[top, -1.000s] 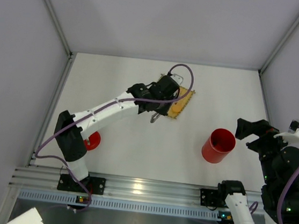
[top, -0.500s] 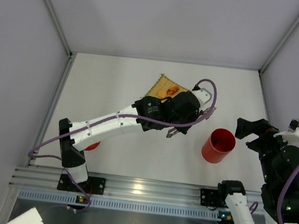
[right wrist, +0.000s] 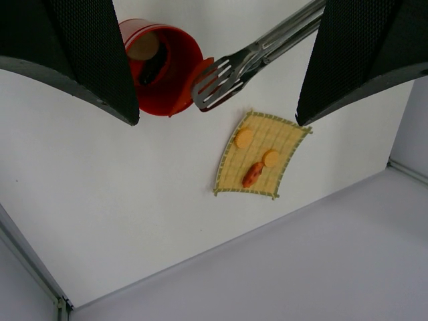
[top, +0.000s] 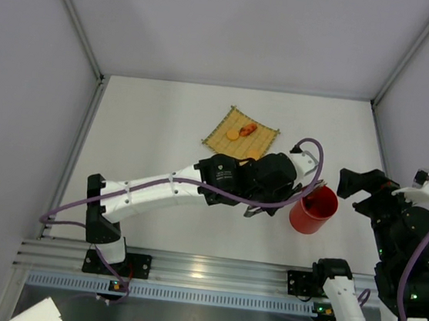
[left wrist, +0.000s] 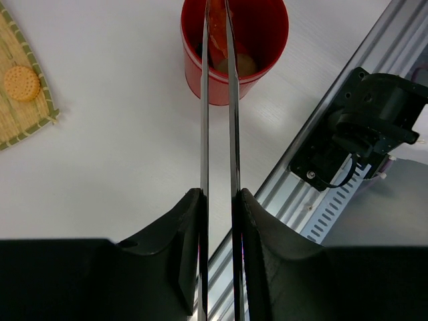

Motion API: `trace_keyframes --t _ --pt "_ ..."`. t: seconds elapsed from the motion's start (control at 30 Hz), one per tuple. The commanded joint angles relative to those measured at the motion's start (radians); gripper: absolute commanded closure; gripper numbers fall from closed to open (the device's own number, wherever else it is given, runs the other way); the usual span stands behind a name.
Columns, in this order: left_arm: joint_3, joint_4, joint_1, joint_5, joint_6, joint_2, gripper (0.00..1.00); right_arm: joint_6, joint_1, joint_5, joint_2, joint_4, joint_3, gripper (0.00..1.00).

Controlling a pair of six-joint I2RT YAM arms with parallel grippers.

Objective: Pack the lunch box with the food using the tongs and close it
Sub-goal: Place the fake food in the packing box.

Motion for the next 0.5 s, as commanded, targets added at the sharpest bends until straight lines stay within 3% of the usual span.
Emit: trace_keyframes --t 0.0,0.47 --pt "0.014 0.042 -0.011 0.014 -0.013 -0.032 0.68 0.004 -0.012 -0.008 0.008 0.001 0.034 0.01" --pt "0.005 0.044 -0.022 0.036 -0.010 -0.009 0.57 0.008 -0.012 -0.008 -0.004 0.000 0.014 0.01"
